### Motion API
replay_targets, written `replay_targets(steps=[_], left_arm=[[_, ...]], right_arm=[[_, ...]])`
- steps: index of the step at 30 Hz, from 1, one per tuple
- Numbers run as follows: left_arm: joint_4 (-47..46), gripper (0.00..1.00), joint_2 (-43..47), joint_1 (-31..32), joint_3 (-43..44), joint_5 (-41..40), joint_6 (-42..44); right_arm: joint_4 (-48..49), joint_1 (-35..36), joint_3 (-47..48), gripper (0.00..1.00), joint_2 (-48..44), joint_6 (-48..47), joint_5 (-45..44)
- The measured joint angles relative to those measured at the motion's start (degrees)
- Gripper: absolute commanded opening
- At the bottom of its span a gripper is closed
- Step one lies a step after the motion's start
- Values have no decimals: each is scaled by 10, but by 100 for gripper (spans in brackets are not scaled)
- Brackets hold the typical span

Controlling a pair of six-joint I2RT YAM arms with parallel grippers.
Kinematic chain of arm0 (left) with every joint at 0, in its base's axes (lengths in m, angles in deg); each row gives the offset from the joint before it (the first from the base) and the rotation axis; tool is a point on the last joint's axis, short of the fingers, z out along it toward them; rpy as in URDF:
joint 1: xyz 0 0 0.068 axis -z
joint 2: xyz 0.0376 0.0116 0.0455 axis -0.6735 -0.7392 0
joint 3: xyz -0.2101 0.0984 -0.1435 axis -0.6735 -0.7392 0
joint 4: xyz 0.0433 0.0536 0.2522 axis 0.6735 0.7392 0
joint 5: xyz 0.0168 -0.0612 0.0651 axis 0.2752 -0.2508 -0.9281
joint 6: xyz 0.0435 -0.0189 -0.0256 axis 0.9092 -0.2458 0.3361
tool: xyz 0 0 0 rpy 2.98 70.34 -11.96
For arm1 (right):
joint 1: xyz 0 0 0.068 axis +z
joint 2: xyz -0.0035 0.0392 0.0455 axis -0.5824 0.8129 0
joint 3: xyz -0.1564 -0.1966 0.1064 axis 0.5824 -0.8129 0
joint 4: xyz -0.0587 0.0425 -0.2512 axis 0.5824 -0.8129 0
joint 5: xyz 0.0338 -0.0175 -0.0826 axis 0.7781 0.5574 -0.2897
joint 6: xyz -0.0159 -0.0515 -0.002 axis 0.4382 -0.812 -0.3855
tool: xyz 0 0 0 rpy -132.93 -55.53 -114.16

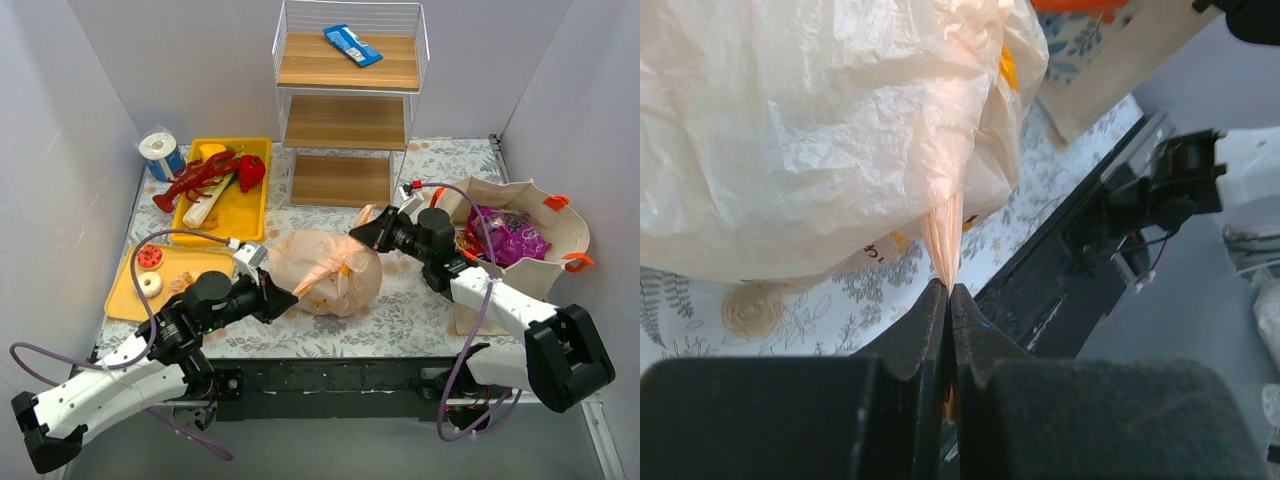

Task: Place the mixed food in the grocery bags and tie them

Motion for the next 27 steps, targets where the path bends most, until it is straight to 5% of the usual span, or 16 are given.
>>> replay_targets(steps=[7,16,22,23,25,27], left_arm=[[-42,0,87,-4,-1,-18,-2],[-66,0,-77,-7,-1,6,5],[-73,0,-102,-4,-1,16,10],[-73,5,-105,-3,-1,16,11],[-73,37,-108,-1,-1,14,14],[-55,77,-105,3,2,11,15]], right_arm=[[-78,6,82,1,-56,-86,-40],[-128,-35,60,1,25,-127,-73],[-140,-35,56,1,51,-147,-88],[-141,-35,57,1,50,-150,-88],[-150,-37,60,3,45,-159,-87],[-163,-45,75,23,43,-181,-101]])
